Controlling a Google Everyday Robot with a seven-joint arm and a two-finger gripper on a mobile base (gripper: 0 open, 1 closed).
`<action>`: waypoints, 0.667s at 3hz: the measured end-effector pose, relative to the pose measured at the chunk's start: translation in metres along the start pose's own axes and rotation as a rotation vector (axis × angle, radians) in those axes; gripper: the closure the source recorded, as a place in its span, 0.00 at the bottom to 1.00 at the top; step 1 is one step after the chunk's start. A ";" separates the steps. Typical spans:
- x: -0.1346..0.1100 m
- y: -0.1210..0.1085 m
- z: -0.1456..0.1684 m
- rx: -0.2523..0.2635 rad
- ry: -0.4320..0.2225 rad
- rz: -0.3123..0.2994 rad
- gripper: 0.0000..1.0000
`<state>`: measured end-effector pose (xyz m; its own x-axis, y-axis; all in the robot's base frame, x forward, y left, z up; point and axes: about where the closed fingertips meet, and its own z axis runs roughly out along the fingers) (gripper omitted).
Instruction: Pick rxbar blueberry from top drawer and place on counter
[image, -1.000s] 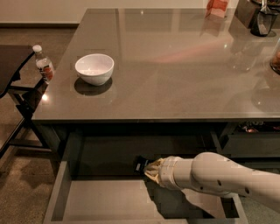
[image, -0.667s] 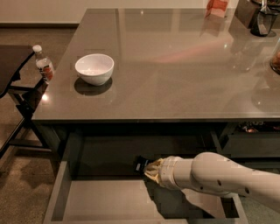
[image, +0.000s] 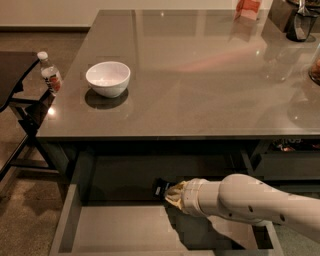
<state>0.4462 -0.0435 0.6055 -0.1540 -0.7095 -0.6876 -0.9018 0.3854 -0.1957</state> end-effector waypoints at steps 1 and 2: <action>0.000 0.000 0.000 0.000 0.000 0.000 0.36; 0.000 0.000 0.000 0.000 0.000 0.000 0.13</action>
Offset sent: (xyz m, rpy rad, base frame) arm 0.0000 0.0000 0.0000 0.0000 0.0000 0.0000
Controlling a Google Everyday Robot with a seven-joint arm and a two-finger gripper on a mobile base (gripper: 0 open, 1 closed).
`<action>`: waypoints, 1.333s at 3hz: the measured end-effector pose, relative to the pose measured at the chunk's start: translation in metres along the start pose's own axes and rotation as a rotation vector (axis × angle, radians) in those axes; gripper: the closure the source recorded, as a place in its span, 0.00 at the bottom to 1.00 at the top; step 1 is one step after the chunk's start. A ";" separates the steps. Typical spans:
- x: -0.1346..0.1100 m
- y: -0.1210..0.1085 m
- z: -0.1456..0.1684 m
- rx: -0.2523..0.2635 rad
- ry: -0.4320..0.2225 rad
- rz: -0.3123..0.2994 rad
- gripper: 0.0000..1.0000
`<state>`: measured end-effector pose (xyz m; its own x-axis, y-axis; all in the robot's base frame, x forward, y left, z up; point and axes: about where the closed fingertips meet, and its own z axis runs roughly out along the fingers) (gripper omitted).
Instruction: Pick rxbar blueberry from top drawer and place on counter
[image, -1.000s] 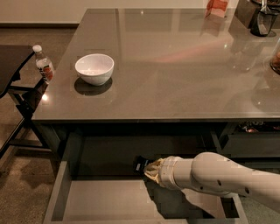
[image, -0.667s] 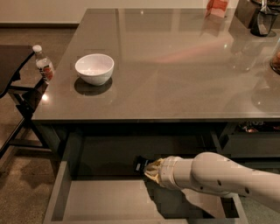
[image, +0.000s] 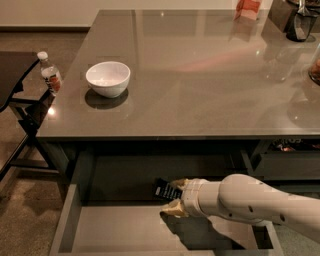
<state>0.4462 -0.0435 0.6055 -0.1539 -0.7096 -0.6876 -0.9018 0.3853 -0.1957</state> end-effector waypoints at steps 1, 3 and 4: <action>0.000 0.000 0.000 0.000 0.000 0.000 0.00; 0.004 -0.002 0.004 -0.013 0.013 0.006 0.00; 0.018 -0.022 0.012 -0.036 0.056 0.024 0.00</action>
Offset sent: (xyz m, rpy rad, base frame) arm 0.0000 0.0000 0.0000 0.0000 0.0000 0.0000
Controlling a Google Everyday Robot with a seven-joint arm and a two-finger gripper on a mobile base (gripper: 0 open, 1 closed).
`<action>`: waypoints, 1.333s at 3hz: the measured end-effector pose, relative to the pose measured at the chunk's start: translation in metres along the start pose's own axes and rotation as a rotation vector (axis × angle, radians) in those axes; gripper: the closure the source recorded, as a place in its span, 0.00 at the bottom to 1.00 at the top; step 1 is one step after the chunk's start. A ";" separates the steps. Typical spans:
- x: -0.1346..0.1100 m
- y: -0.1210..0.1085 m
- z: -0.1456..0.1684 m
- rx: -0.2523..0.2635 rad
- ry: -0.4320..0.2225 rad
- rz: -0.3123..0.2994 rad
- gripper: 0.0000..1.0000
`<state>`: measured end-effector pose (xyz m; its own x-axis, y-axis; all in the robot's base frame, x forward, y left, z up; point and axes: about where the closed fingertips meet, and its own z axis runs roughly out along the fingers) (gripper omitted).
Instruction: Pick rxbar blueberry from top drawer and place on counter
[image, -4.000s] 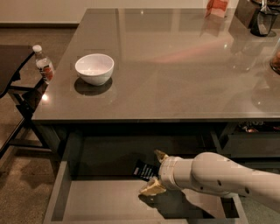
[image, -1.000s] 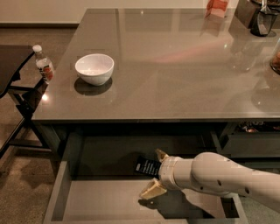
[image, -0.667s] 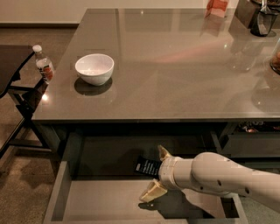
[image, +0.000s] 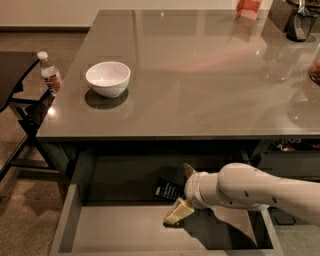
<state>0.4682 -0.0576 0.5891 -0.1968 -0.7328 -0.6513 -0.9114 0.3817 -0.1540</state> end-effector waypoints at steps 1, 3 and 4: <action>0.000 0.000 0.000 0.000 0.000 0.000 0.00; 0.000 0.000 0.000 0.000 0.000 0.000 0.42; 0.000 0.000 0.000 0.000 0.000 0.000 0.65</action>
Offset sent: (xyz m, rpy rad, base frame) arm 0.0000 0.0000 0.0000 0.0000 0.0000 0.0000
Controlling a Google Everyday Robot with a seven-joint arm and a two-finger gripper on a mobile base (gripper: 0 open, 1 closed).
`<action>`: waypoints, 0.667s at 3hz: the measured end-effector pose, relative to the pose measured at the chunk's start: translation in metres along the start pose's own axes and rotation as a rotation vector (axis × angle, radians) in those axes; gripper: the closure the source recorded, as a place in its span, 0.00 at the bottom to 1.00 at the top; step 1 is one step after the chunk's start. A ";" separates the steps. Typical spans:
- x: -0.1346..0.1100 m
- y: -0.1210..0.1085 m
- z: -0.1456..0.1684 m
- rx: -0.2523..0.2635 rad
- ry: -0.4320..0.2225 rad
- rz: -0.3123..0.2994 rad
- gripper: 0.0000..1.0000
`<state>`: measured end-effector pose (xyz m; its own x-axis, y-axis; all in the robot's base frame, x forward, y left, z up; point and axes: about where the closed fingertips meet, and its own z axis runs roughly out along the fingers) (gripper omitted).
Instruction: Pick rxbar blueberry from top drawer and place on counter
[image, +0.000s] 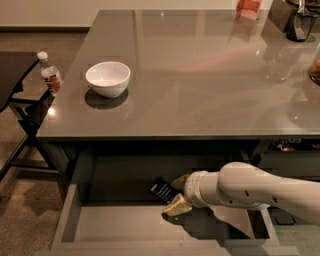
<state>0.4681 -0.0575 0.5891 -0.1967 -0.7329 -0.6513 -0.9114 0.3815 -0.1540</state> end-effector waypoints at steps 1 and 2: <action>0.000 0.000 0.000 0.000 0.000 0.000 0.88; 0.000 0.000 0.000 0.000 0.000 0.000 1.00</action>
Offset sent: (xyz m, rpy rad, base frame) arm 0.0000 0.0000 0.0000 0.0000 0.0000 0.0000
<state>0.4681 -0.0575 0.5891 -0.1966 -0.7329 -0.6513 -0.9115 0.3814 -0.1541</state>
